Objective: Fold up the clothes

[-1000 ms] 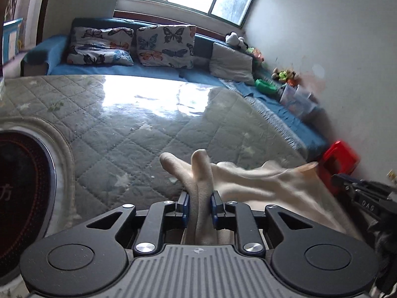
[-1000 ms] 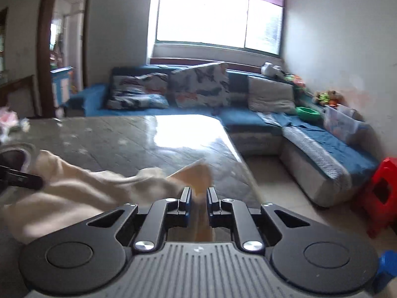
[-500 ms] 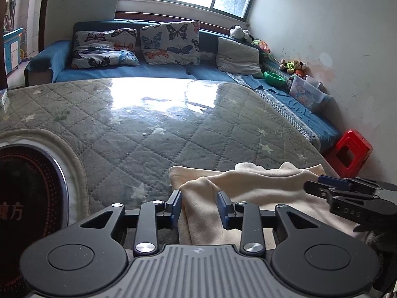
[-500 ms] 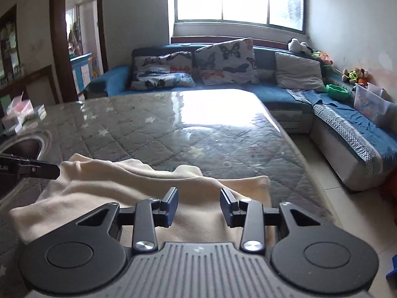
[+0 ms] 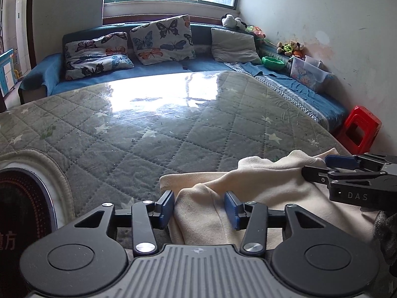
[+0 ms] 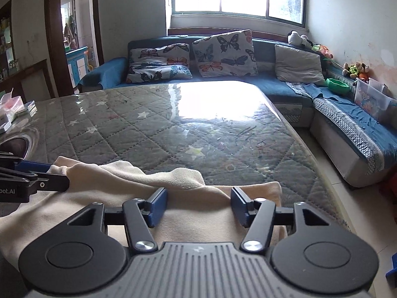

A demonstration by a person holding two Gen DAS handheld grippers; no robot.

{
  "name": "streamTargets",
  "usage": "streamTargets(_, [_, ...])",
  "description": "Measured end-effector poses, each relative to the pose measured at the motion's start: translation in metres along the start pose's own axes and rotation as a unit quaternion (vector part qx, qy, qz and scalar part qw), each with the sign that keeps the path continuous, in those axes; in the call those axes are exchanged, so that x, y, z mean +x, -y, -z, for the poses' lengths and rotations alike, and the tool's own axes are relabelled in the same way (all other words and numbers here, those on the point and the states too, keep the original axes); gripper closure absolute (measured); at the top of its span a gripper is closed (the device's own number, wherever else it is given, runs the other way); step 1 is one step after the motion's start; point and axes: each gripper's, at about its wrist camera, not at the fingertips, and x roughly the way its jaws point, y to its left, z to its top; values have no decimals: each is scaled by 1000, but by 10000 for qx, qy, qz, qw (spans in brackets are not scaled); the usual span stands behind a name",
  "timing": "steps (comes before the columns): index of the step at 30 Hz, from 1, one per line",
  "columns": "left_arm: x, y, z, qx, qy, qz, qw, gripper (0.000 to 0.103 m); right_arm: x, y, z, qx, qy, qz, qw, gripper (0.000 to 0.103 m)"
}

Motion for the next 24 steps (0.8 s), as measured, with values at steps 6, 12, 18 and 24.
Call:
streamTargets(6, [-13, 6, 1, 55, 47, 12, 10000, 46, -18, -1, 1, 43, 152, 15, 9999, 25])
streamTargets(12, [-33, 15, 8, 80, 150, 41, 9998, 36, -41, -6, 8, 27, 219, -99, 9997, 12])
streamTargets(18, [-51, 28, 19, 222, 248, 64, 9994, 26, -74, -23, 26, -80, 357, -298, 9989, 2])
streamTargets(24, [-56, 32, 31, 293, 190, 9, 9994, 22, -85, -36, 42, -157, 331, -364, 9987, 0])
